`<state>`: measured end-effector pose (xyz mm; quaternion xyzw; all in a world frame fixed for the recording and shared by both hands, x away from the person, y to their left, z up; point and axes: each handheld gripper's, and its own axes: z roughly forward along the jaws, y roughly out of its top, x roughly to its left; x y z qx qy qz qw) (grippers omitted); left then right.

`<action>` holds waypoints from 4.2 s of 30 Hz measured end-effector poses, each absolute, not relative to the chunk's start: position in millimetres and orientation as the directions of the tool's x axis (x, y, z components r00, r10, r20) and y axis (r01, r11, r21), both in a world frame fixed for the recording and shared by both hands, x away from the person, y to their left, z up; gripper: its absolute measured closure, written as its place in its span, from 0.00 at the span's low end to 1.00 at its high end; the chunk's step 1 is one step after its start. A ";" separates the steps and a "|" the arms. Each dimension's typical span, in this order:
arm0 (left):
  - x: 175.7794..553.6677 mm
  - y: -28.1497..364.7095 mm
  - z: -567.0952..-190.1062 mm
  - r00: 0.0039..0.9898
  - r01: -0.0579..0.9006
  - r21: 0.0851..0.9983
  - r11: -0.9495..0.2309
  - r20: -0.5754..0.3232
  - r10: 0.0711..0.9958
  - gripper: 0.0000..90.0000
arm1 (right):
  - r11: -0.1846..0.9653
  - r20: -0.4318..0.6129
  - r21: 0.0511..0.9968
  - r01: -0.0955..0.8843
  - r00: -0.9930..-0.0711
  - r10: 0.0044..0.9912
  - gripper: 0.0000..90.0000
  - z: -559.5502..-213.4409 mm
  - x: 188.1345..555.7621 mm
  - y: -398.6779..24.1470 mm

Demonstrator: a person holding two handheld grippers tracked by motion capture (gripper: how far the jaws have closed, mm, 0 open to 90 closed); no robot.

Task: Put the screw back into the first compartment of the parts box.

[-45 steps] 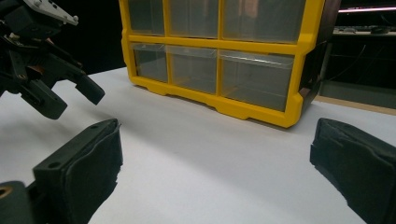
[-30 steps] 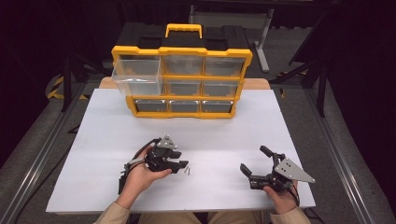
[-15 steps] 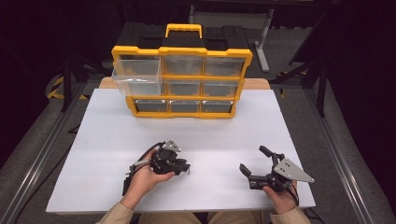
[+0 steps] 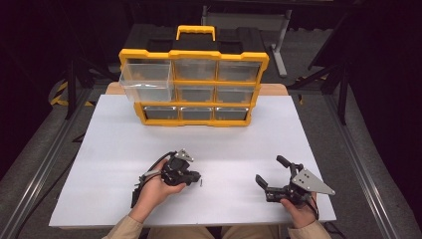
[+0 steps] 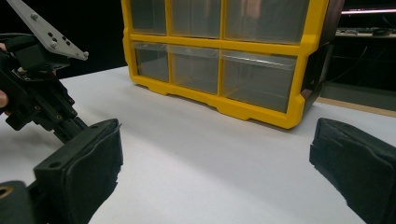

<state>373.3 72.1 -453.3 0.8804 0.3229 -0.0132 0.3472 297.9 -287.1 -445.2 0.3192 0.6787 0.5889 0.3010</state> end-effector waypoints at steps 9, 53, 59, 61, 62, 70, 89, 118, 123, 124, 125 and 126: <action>372.8 68.1 -452.0 0.800 0.562 0.589 -0.581 -0.208 0.563 0.96 | 0.102 -0.034 0.992 0.076 -0.618 0.785 0.03 -445.5 298.2 -286.2; 383.0 89.4 -406.7 0.805 0.580 0.578 -0.574 -0.297 0.514 0.98 | 0.098 -0.029 0.992 0.079 -0.617 0.786 0.03 -445.8 298.6 -286.8; 383.9 93.6 -368.2 0.825 0.551 0.584 -0.596 -0.273 0.495 0.98 | 0.099 -0.030 0.992 0.078 -0.615 0.788 0.03 -445.7 298.4 -287.2; 386.0 95.9 -353.5 0.831 0.544 0.590 -0.596 -0.282 0.479 0.98 | 0.098 -0.029 0.992 0.079 -0.616 0.787 0.03 -445.7 298.3 -286.9; 386.6 97.0 -343.7 0.835 0.536 0.588 -0.606 -0.265 0.482 0.98 | 0.097 -0.028 0.992 0.079 -0.615 0.788 0.03 -445.8 298.3 -286.6; 393.0 102.1 -299.7 0.844 0.519 0.585 -0.623 -0.236 0.481 0.98 | 0.092 -0.020 0.992 0.086 -0.614 0.789 0.03 -445.9 298.7 -288.1; 410.3 101.6 -231.6 0.854 0.504 0.568 -0.651 -0.214 0.475 0.98 | 0.089 -0.020 0.993 0.083 -0.611 0.792 0.03 -445.4 298.8 -289.4; 432.9 111.0 -153.7 0.826 0.529 0.595 -0.605 -0.198 0.527 0.98 | 0.083 -0.016 0.993 0.081 -0.612 0.791 0.03 -445.0 298.5 -289.9; 439.8 117.7 -137.2 0.809 0.541 0.608 -0.581 -0.187 0.557 0.98 | 0.086 -0.021 0.993 0.077 -0.612 0.791 0.03 -444.8 298.6 -290.1; 441.3 118.9 -134.2 0.805 0.542 0.609 -0.579 -0.178 0.566 0.98 | 0.084 -0.017 0.993 0.080 -0.612 0.791 0.03 -444.8 298.5 -290.2; 441.3 118.9 -134.2 0.805 0.542 0.609 -0.579 -0.178 0.566 0.98 | 0.084 -0.017 0.993 0.080 -0.612 0.791 0.03 -444.8 298.5 -290.2; 445.4 122.1 -130.0 0.795 0.548 0.616 -0.566 -0.172 0.582 0.98 | 0.082 -0.016 0.993 0.080 -0.610 0.792 0.03 -444.7 298.5 -290.3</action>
